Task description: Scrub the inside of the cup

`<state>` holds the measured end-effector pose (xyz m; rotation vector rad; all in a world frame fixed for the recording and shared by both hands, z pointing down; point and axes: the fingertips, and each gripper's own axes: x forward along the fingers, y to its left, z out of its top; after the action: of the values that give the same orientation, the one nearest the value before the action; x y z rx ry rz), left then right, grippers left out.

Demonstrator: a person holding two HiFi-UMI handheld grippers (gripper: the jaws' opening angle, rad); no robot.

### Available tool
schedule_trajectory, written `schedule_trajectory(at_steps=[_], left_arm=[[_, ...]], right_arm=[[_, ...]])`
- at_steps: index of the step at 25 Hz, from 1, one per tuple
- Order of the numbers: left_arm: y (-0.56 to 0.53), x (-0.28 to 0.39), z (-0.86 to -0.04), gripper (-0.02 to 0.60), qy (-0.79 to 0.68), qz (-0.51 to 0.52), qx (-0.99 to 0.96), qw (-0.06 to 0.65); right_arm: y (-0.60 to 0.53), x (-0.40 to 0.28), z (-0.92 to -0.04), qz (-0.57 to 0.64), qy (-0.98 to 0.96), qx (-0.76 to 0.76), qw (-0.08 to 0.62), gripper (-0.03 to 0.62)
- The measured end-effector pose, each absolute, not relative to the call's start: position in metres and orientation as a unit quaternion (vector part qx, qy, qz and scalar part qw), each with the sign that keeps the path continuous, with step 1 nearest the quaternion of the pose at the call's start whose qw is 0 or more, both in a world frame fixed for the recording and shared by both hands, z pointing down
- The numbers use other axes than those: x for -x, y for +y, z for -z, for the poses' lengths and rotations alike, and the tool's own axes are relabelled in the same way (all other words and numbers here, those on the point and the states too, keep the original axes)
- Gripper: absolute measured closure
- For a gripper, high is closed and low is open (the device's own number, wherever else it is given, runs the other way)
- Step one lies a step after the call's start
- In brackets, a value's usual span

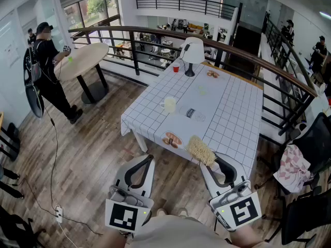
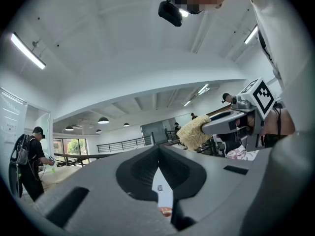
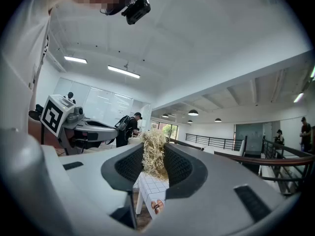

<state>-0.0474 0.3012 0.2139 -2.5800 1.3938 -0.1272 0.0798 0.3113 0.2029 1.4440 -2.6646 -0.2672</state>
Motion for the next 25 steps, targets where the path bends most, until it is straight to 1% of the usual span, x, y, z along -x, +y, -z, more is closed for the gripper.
schedule_trajectory(at_steps=[7,25], left_arm=[[0.301,0.04,-0.21,0.568,0.472,0.041,0.874,0.113],[0.307,0.017,-0.223,0.568,0.482,0.038,0.871,0.083]], right_arm=[[0.307,-0.087,-0.207,0.08,-0.875,-0.474,0.05,0.48],[0.305,-0.11,-0.223,0.066,-0.888,-0.451,0.062,0.48]])
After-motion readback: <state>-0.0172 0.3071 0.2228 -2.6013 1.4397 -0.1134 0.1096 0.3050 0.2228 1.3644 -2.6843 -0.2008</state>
